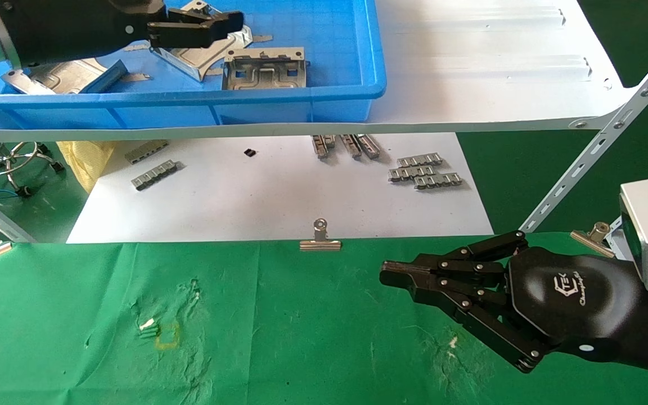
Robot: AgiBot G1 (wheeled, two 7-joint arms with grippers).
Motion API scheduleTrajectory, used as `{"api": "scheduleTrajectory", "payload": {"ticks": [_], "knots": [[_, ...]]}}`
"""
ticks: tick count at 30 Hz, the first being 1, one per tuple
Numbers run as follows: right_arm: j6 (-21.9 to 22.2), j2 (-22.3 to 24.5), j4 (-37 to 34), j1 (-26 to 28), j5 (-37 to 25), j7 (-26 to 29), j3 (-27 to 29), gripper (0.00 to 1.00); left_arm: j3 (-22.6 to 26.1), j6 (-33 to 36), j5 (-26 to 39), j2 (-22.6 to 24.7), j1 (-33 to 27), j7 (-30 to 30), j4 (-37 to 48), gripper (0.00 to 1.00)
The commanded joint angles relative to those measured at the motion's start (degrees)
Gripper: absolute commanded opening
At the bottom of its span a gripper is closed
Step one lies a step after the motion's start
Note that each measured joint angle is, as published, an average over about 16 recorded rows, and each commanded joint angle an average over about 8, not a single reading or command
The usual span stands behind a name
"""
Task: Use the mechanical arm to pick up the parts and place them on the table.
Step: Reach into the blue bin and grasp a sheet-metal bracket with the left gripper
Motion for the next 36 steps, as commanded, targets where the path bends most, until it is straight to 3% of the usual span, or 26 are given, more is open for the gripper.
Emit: {"api": "scheduleTrajectory", "payload": {"ticks": [1, 5, 6, 12, 14, 22, 36], "knots": [[0.0, 0.0, 0.0, 0.0, 0.0, 0.0, 0.0, 0.00, 0.7, -2.1, 1.6, 1.3, -2.4, 0.3, 4.3, 1.00], [0.0, 0.0, 0.0, 0.0, 0.0, 0.0, 0.0, 0.00, 1.9, -3.9, 3.5, 2.2, -4.9, 0.3, 8.8, 0.94], [0.0, 0.0, 0.0, 0.0, 0.0, 0.0, 0.0, 0.00, 2.2, -4.3, 4.0, 2.3, -5.3, 0.3, 9.7, 0.86], [0.0, 0.0, 0.0, 0.0, 0.0, 0.0, 0.0, 0.00, 4.0, -8.6, 6.8, 3.3, -7.2, -0.6, 14.1, 0.14], [0.0, 0.0, 0.0, 0.0, 0.0, 0.0, 0.0, 0.00, 4.2, -10.8, 7.1, 3.7, -7.5, -0.7, 15.1, 0.01], [0.0, 0.0, 0.0, 0.0, 0.0, 0.0, 0.0, 0.00, 4.4, -16.9, 7.5, 5.1, -7.8, -0.4, 16.6, 0.00], [0.0, 0.0, 0.0, 0.0, 0.0, 0.0, 0.0, 0.00, 5.1, -15.2, 8.5, 5.8, -8.2, -0.1, 16.9, 0.00]]}}
